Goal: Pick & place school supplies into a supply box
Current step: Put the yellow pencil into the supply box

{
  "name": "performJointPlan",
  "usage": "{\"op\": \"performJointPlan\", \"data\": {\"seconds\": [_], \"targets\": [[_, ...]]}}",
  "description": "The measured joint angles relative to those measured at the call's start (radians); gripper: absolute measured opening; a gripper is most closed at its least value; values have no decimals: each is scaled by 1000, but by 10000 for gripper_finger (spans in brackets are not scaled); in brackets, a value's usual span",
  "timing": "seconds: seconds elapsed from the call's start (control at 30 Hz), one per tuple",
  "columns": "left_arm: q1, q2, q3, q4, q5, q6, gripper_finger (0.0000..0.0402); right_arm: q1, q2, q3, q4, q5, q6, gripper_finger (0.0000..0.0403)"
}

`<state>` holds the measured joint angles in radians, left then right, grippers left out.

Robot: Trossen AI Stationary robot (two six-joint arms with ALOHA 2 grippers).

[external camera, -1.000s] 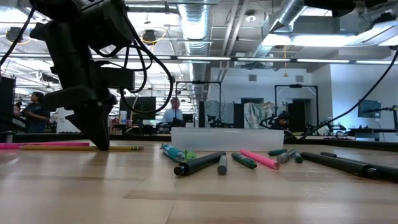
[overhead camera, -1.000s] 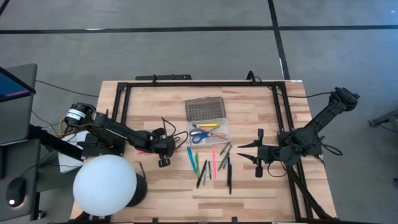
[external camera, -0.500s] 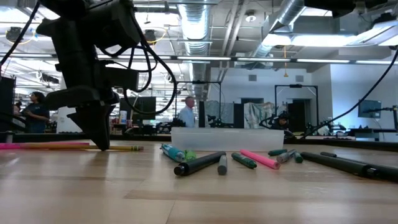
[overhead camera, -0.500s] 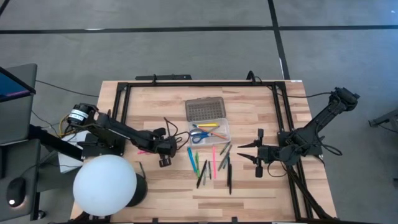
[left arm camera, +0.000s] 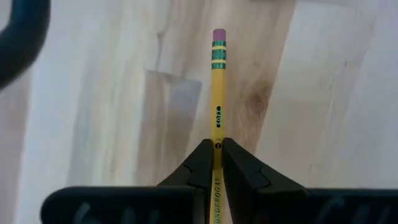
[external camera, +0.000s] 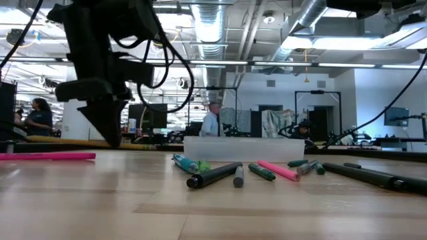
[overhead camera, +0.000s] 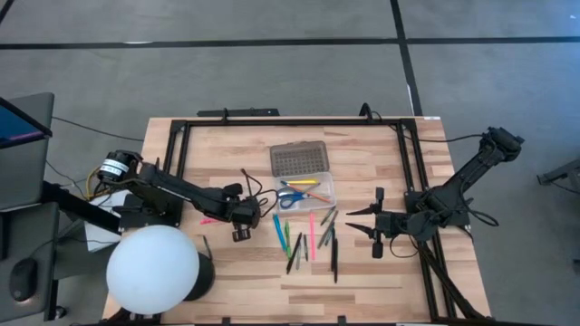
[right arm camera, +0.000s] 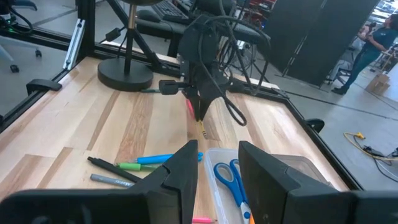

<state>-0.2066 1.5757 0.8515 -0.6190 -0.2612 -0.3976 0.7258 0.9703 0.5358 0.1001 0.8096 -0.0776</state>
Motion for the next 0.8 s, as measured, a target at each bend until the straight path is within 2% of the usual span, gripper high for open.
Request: {"op": "performJointPlan", "data": {"seconds": [0.3, 0.4, 0.5, 0.8], "targets": [[0, -2, 121, -45, -46, 80, 18, 0, 0, 0, 0, 0, 0, 108], [8, -2, 160, -32, -90, 122, 18, 0, 0, 0, 0, 0, 0, 108], [30, -3, 169, 55, -122, 183, 18, 0, 0, 0, 0, 0, 0, 108], [172, -3, 170, 428, -93, 280, 18, 0, 0, 0, 0, 0, 0, 108]]}}
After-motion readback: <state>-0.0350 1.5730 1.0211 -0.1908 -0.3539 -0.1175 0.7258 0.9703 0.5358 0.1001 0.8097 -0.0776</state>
